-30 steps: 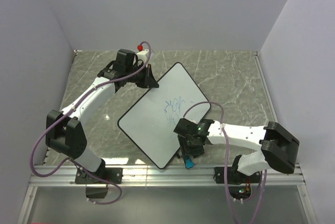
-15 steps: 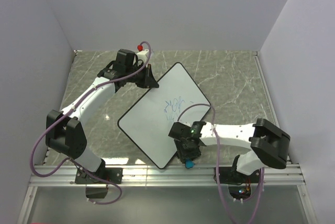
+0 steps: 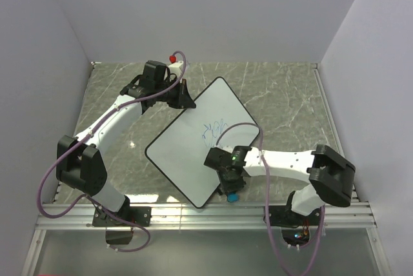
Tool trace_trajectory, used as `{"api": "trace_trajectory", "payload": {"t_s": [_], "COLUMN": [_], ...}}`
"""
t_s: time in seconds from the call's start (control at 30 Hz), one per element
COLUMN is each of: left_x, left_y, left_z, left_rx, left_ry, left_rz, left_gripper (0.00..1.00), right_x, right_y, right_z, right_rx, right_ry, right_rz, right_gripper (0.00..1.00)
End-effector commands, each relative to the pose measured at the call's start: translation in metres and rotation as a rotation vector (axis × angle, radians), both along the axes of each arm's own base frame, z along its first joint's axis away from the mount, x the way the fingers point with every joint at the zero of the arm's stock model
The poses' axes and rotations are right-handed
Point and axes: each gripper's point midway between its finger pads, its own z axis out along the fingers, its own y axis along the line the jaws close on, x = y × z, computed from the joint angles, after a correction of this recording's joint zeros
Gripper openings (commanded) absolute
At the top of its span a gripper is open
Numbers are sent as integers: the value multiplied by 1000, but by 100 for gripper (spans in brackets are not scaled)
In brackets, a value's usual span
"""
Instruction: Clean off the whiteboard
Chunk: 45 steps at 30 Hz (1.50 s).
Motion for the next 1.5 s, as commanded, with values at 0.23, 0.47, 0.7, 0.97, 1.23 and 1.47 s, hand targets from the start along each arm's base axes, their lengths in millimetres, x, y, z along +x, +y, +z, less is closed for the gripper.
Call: {"api": "trace_trajectory", "payload": {"t_s": [0.23, 0.47, 0.7, 0.97, 1.23, 1.47], "left_x": [6, -4, -13, -13, -12, -9], "left_y": [15, 18, 18, 19, 19, 18], "left_z": [-2, -2, 0, 1, 0, -3], "left_rx": [75, 60, 45, 49, 52, 56], "left_ry": [-67, -73, -74, -74, -77, -68], "left_rz": [28, 30, 22, 25, 26, 23], "left_gripper": [0, 0, 0, 0, 0, 0], "right_x": [73, 154, 211, 201, 174, 149], "right_y": [78, 127, 115, 58, 42, 132], "right_z": [119, 139, 129, 70, 49, 127], "right_rx": [259, 298, 304, 216, 242, 540], "right_ry": [-256, -289, -280, -233, -175, -302], "right_rz": [82, 47, -95, -203, -245, -18], "right_gripper": [0, 0, 0, 0, 0, 0]}}
